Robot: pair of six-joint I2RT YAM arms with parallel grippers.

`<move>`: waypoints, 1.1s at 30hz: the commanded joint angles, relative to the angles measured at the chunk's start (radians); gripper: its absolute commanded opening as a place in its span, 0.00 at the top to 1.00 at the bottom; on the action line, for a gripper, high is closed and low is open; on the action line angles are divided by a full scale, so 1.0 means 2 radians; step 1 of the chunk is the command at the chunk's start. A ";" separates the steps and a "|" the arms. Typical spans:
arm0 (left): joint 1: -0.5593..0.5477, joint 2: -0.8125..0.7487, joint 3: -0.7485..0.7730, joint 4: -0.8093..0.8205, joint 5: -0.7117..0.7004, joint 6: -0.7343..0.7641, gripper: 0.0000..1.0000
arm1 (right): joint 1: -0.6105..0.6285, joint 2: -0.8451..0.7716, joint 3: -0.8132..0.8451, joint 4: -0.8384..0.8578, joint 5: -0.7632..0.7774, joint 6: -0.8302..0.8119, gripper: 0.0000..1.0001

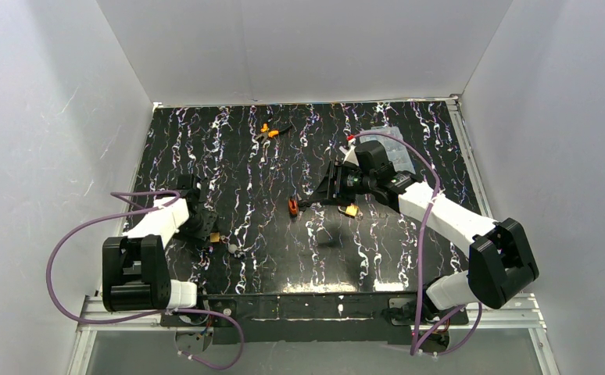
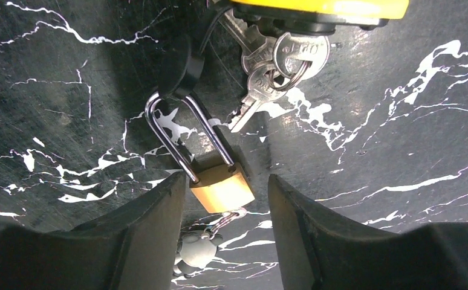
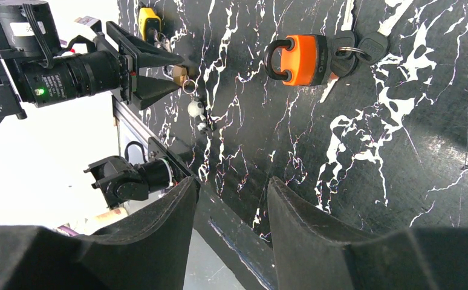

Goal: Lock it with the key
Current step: Pick up the lock from the center of the board.

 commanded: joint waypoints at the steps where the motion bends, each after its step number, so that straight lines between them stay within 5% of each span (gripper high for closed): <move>1: -0.006 0.007 -0.005 -0.015 -0.012 -0.016 0.52 | 0.003 -0.002 0.019 0.009 -0.007 -0.001 0.46; 12: -0.021 -0.008 -0.013 -0.011 0.027 -0.003 0.99 | 0.021 -0.016 0.036 -0.010 0.009 -0.006 0.47; 26: -0.030 -0.207 0.034 -0.058 0.150 0.015 1.00 | 0.095 -0.042 0.045 0.040 0.070 -0.038 0.42; 33: -0.103 -0.245 0.116 -0.089 0.140 -0.032 1.00 | 0.137 -0.048 0.061 0.083 0.124 -0.075 0.39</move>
